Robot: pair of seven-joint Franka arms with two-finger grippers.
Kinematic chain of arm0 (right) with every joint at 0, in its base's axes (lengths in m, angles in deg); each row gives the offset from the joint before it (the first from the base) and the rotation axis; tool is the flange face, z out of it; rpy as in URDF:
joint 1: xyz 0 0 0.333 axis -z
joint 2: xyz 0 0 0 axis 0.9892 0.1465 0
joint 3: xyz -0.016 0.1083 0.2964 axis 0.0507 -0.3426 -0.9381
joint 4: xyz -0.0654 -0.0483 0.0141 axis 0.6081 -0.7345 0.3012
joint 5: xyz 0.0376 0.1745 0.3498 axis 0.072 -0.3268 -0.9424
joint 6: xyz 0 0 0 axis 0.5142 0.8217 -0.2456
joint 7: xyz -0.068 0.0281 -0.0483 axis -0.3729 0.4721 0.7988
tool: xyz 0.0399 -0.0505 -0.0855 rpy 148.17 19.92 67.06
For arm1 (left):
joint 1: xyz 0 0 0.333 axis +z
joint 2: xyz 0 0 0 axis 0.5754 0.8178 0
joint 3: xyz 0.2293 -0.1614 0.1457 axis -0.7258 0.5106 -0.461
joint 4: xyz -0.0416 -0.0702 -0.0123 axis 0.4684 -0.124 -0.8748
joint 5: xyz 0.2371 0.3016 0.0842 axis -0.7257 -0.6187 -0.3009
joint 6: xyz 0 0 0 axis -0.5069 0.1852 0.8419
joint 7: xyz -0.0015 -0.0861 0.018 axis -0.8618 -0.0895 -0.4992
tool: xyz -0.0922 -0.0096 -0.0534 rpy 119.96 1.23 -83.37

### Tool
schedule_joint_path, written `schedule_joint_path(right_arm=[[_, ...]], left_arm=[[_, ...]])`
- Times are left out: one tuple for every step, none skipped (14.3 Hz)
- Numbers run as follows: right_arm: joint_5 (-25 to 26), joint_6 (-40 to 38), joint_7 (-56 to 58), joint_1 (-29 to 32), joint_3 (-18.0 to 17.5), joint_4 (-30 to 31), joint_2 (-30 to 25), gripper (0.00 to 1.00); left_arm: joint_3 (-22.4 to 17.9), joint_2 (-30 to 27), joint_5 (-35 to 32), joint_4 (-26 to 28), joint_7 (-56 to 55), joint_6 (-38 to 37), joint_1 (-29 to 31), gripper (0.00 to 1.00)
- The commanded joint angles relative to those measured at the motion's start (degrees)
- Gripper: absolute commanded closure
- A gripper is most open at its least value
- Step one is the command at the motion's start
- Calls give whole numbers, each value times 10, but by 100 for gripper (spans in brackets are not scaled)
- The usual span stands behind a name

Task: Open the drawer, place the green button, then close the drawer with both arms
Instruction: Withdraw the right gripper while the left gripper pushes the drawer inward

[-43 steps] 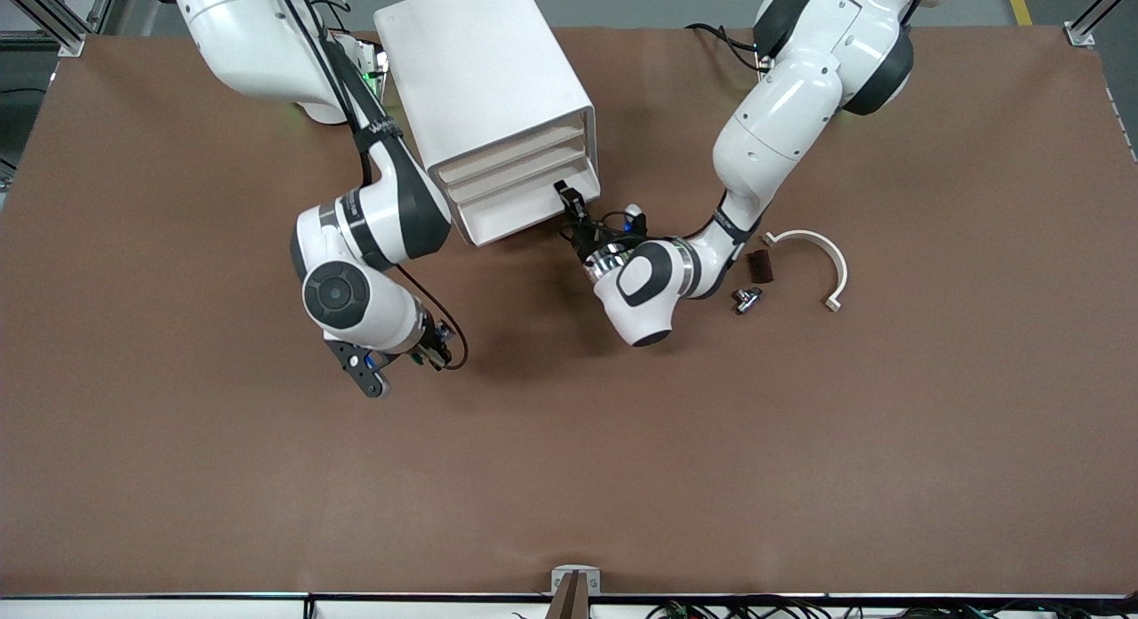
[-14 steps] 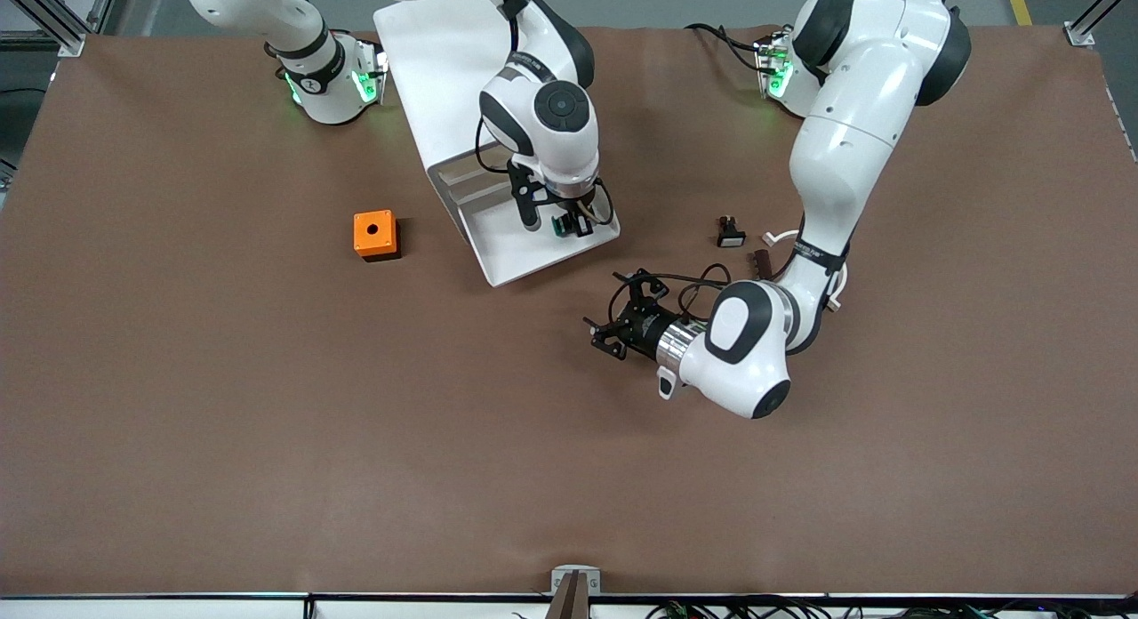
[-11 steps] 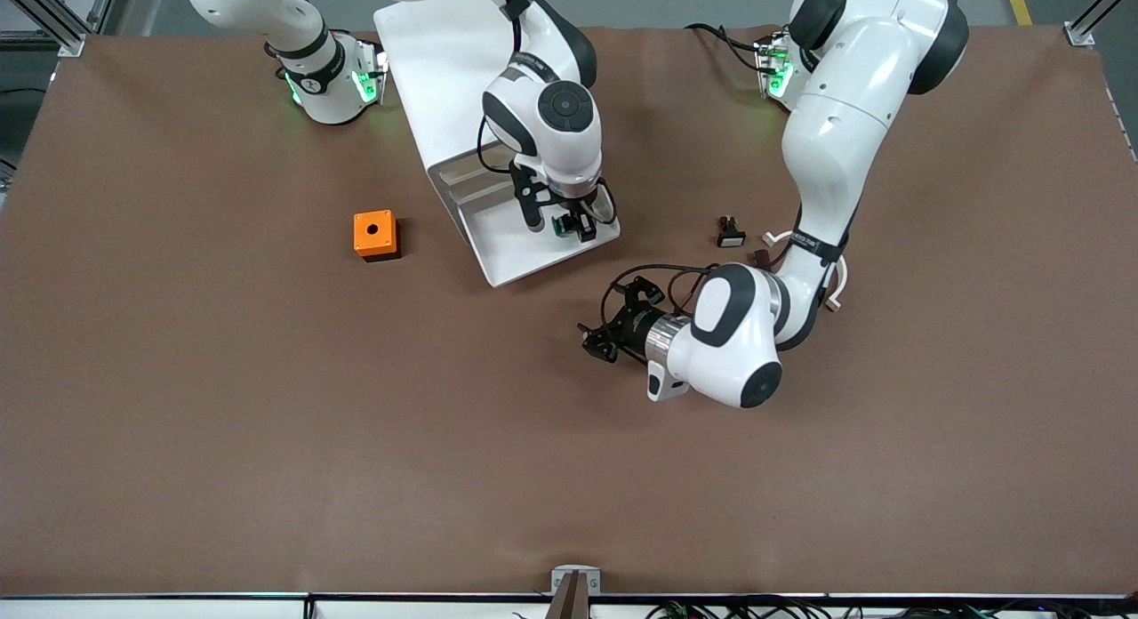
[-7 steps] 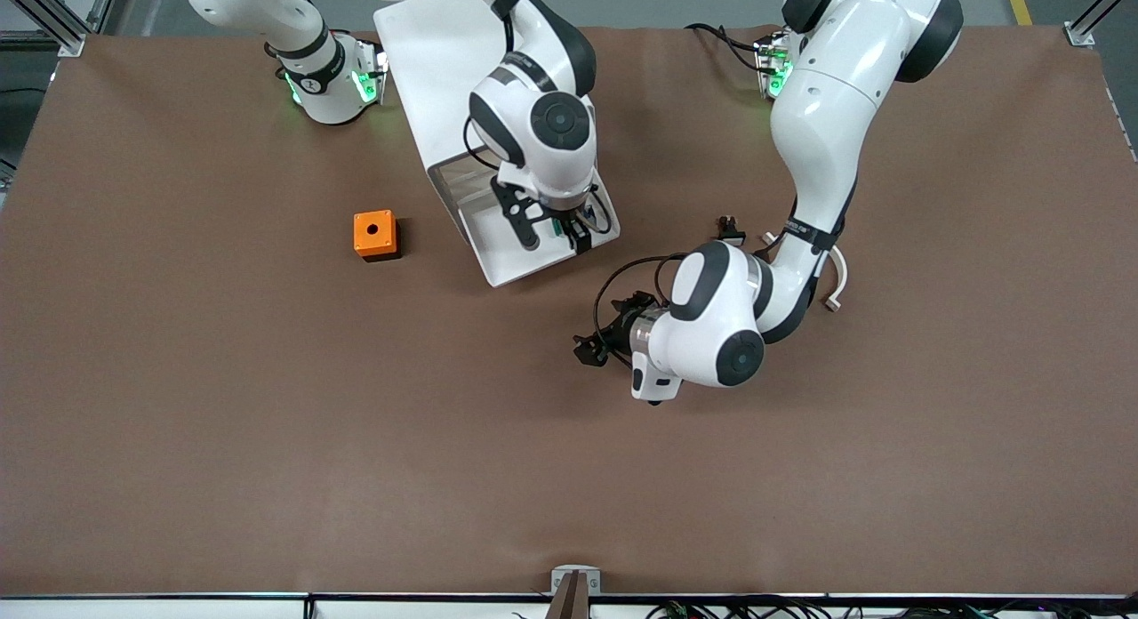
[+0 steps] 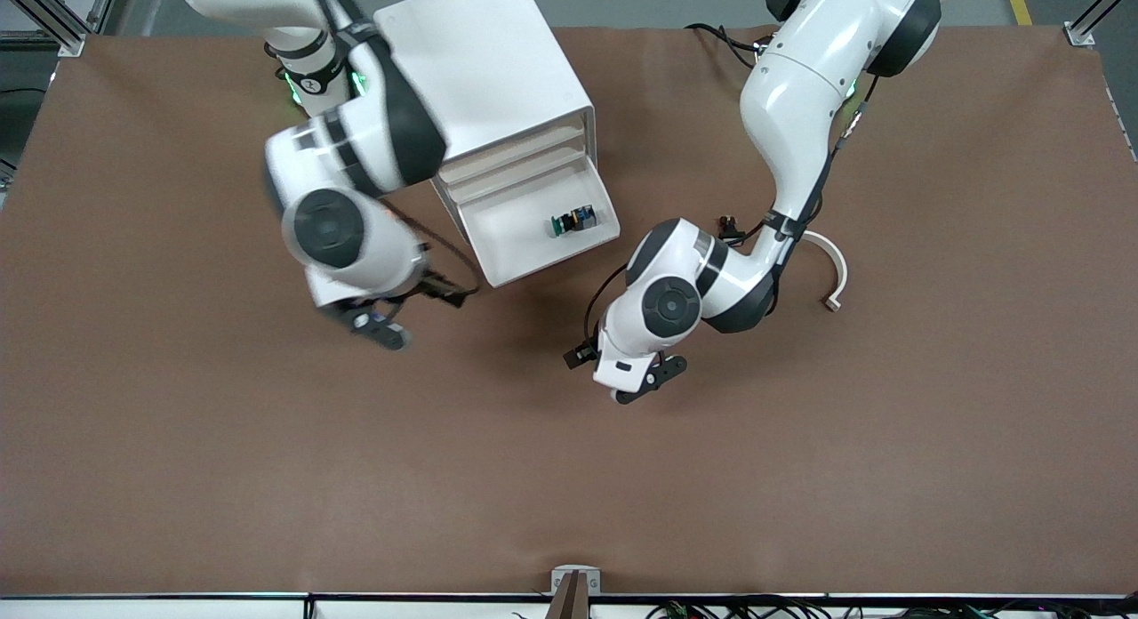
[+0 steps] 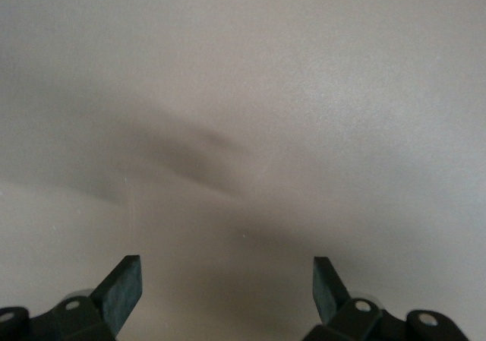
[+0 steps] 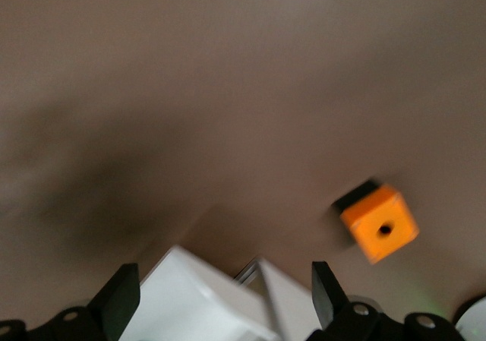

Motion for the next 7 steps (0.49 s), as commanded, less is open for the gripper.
schedule_joint_path(right_arm=[[21, -8, 175, 83, -13, 3, -16, 0], [22, -8, 228, 108, -12, 3, -24, 0], [22, -8, 278, 141, -13, 4, -29, 0], [22, -8, 311, 165, -13, 3, -36, 0], [22, -8, 337, 181, -12, 3, -43, 0], [31, -11, 361, 199, -12, 4, -49, 0], [48, -19, 380, 215, -13, 7, -55, 0]], left_arm=[[-6, -12, -38, 20, -4, 17, -19, 1], [-7, -12, -47, 24, -10, 21, -32, 1], [-8, -11, -57, 24, -23, 22, -36, 1], [-6, -10, -74, 24, -32, 23, -41, 1], [-6, -10, -82, 25, -38, 27, -43, 1], [-5, -12, -82, 25, -44, 28, -43, 1], [-5, -16, -83, 25, -47, 28, -49, 1]])
